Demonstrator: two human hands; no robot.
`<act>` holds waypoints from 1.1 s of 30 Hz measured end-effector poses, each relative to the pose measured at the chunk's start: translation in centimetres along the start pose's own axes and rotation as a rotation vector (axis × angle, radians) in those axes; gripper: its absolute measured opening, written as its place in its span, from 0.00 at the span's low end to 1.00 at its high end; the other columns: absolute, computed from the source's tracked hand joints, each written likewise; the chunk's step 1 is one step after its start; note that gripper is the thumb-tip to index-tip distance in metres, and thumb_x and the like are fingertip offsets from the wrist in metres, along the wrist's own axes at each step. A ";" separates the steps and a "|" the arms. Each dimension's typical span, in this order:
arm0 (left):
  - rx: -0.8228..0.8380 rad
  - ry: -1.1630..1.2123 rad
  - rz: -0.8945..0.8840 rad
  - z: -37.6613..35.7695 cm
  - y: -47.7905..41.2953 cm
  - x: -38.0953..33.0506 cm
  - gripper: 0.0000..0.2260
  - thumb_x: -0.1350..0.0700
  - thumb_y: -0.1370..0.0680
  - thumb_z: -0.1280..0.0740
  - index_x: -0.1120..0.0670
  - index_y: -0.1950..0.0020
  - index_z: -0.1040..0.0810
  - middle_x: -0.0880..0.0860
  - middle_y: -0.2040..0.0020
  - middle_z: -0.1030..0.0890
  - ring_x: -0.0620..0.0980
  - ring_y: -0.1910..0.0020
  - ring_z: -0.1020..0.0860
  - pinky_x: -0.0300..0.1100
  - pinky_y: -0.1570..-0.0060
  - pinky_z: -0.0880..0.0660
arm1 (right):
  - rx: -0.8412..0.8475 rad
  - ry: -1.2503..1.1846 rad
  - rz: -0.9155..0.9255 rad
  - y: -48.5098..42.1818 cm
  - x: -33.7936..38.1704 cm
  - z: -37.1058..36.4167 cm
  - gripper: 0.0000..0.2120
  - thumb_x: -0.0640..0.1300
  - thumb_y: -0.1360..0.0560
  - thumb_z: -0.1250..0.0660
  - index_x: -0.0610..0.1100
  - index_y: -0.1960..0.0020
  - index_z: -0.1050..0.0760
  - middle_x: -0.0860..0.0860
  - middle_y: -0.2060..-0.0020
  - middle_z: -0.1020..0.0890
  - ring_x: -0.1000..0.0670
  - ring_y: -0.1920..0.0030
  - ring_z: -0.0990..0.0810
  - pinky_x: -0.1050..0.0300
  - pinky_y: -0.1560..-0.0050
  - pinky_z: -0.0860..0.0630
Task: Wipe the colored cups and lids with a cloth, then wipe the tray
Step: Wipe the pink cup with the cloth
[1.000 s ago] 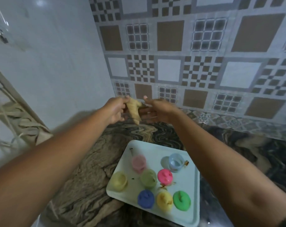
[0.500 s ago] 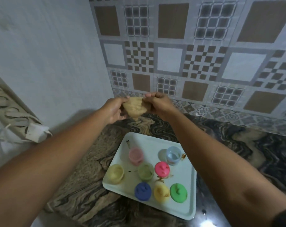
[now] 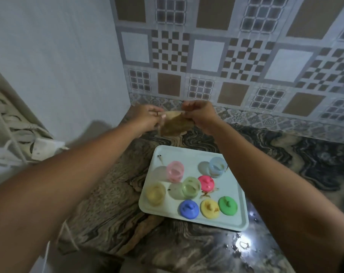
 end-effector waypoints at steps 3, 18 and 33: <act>0.038 -0.225 -0.158 0.2 0.0 0.7 0.11 0.57 0.25 0.25 0.54 0.43 0.17 0.52 0.50 0.17 0.42 0.58 0.20 0.36 0.59 0.21 | 0.016 0.252 0.105 1.4 -0.7 0.2 0.14 0.34 0.31 0.21 0.37 0.45 0.16 0.49 0.58 0.16 0.54 0.60 0.19 0.63 0.58 0.22; 0.118 -0.373 -0.343 -5.0 0.1 2.6 0.16 0.54 0.25 0.26 0.53 0.39 0.19 0.49 0.53 0.17 0.41 0.57 0.20 0.38 0.51 0.22 | 0.270 0.844 0.236 3.9 -5.5 2.4 0.06 0.44 0.27 0.27 0.43 0.52 0.17 0.50 0.63 0.21 0.50 0.62 0.24 0.66 0.66 0.31; 0.559 -1.218 -0.479 -5.6 4.3 12.0 0.14 0.49 0.23 0.31 0.43 0.37 0.20 0.51 0.25 0.33 0.53 0.26 0.38 0.52 0.34 0.35 | 0.086 0.076 -0.239 4.2 -8.7 5.6 0.09 0.44 0.18 0.38 0.43 0.44 0.20 0.45 0.54 0.15 0.46 0.56 0.15 0.53 0.63 0.16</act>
Point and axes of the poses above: each hand's wrist, its own y-axis away from the middle knuckle, its own z-axis out of the back of the hand, x = y × z, the point moved 1 cm from there along -y, towards the middle knuckle
